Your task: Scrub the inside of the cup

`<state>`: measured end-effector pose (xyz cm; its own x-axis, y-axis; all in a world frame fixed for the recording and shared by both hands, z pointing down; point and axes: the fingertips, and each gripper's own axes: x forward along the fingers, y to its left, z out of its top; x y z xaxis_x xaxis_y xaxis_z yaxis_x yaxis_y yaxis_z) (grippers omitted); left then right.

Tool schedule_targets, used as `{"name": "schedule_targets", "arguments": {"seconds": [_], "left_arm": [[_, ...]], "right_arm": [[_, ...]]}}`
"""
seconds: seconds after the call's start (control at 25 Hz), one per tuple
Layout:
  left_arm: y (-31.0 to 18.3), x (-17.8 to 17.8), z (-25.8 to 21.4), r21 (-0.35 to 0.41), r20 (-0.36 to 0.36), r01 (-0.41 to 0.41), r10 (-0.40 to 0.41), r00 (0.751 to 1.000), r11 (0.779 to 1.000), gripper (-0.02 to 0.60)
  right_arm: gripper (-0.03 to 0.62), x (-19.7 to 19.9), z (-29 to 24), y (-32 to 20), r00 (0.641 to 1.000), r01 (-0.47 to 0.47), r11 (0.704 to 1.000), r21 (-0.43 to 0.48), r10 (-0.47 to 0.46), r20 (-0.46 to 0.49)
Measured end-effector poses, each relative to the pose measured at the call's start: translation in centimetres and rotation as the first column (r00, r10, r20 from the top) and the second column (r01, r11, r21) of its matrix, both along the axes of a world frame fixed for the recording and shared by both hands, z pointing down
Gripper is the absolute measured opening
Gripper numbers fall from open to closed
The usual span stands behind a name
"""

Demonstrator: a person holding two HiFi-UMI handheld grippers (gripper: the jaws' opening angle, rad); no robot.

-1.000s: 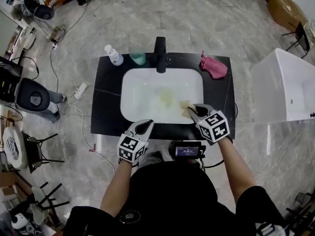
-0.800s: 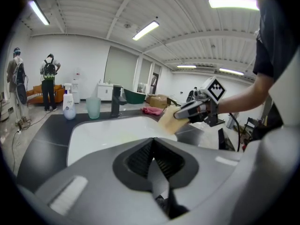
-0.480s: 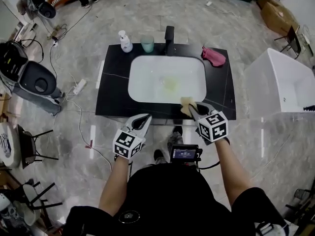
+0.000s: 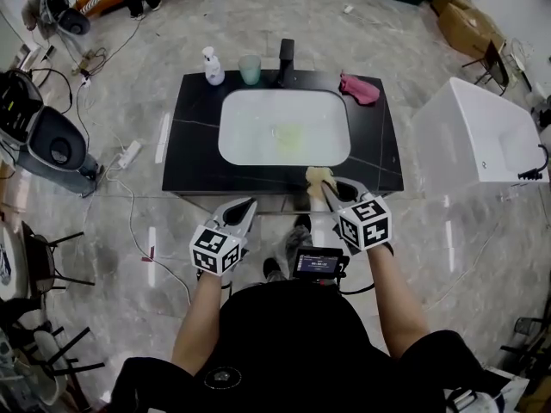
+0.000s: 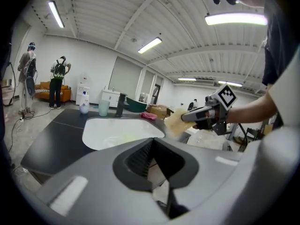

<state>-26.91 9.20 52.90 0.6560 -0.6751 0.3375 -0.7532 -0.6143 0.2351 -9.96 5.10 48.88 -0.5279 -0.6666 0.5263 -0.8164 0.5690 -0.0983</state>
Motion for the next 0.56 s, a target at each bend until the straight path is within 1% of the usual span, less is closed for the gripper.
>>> {"name": "schedule_targets", "arguments": {"seconds": [0.12, 0.56], "left_arm": [[0.3, 0.1, 0.1, 0.005, 0.005, -0.007, 0.007, 1.0, 1.0, 0.0], [0.8, 1.0, -0.2, 0.017, 0.019, -0.03, 0.03, 0.999, 0.999, 0.0]], "right_arm": [[0.043, 0.1, 0.1, 0.7, 1.0, 0.005, 1.0, 0.005, -0.005, -0.015], [0.043, 0.2, -0.5, 1.7, 1.0, -0.015, 1.0, 0.019, 0.015, 0.015]]}}
